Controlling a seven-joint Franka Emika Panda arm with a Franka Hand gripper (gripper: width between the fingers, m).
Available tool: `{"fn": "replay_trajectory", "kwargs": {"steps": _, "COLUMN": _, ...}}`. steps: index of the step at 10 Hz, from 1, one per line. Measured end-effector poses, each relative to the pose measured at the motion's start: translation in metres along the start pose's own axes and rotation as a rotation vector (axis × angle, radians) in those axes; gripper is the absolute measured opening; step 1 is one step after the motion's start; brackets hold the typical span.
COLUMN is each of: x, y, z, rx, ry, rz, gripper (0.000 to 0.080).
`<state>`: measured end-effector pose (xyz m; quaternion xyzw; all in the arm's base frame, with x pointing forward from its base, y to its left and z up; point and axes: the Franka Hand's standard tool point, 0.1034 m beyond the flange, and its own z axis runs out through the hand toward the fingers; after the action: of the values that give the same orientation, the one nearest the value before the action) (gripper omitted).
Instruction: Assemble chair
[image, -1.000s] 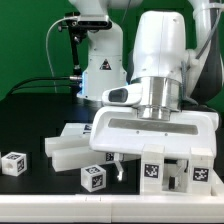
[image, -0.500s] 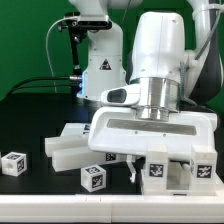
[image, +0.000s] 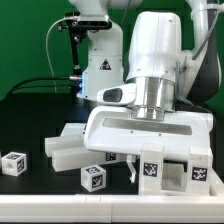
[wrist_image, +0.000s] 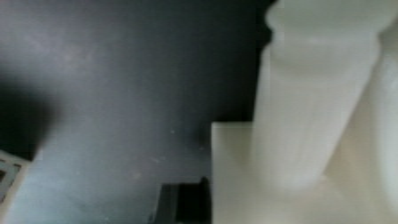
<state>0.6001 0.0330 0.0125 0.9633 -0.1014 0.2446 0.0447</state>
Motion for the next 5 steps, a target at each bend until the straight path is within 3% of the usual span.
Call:
{"fn": "replay_trajectory", "kwargs": {"steps": 3, "x": -0.003, "y": 0.011, "z": -0.039, "rx": 0.035, "ry": -0.138, "rz": -0.006, "gripper": 0.0031}}
{"fn": "replay_trajectory", "kwargs": {"steps": 5, "x": -0.006, "y": 0.016, "z": -0.066, "rx": 0.074, "ry": -0.354, "rz": 0.047, "gripper": 0.0031}}
